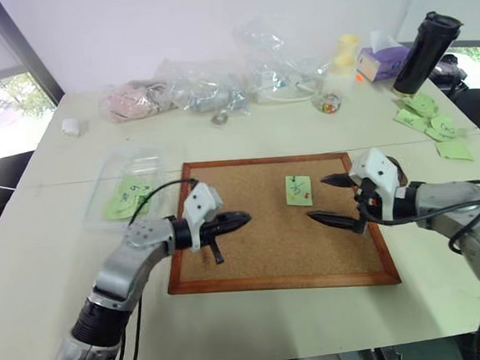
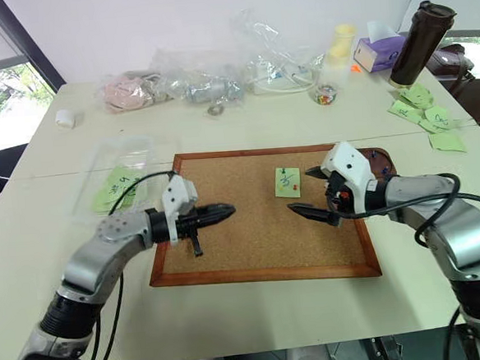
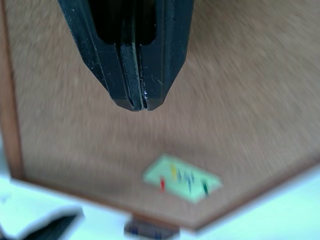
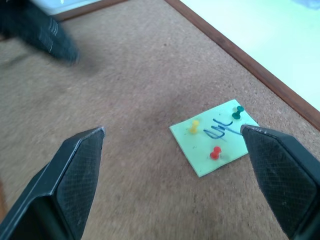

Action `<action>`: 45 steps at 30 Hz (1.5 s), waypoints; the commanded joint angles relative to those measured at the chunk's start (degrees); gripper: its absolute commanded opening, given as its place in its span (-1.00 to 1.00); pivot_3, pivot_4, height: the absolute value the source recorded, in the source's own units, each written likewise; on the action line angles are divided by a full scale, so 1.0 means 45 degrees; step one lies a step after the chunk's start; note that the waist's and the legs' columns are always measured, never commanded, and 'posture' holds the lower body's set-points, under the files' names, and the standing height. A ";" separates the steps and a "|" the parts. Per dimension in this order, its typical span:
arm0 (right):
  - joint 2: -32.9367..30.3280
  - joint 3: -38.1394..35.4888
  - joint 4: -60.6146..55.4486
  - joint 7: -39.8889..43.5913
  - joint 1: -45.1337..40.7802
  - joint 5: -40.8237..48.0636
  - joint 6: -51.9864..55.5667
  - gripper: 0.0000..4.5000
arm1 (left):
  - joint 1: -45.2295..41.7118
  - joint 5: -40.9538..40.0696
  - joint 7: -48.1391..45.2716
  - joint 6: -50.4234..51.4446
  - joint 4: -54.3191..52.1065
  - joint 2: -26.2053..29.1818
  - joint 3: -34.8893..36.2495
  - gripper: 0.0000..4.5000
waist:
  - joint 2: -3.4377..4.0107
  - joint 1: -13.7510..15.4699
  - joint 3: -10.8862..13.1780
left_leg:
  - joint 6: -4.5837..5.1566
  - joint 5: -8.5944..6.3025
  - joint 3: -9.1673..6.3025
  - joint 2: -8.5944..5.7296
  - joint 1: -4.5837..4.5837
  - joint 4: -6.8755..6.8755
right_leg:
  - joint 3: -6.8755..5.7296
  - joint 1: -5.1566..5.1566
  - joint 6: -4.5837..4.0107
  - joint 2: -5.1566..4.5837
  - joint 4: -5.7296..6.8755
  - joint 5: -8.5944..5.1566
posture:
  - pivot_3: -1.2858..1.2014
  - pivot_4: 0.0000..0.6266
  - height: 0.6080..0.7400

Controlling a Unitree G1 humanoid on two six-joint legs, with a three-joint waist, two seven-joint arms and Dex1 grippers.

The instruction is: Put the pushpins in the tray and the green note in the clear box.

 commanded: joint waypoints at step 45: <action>0.3149 0.1904 0.5781 -0.1498 -0.3901 -0.3666 -0.0659 -0.98 | 0.1066 0.1315 0.0397 -0.1954 0.1338 -0.0281 0.0076 -1.00 | 0.0019 -0.0092 -0.0018 | -0.0006 0.0004 -0.0005 -0.0010 0.0011 0.0005 | -0.0003 0.0005 -0.0002 0.0004 0.0015 0.0001 | 0.03 -0.52 1.00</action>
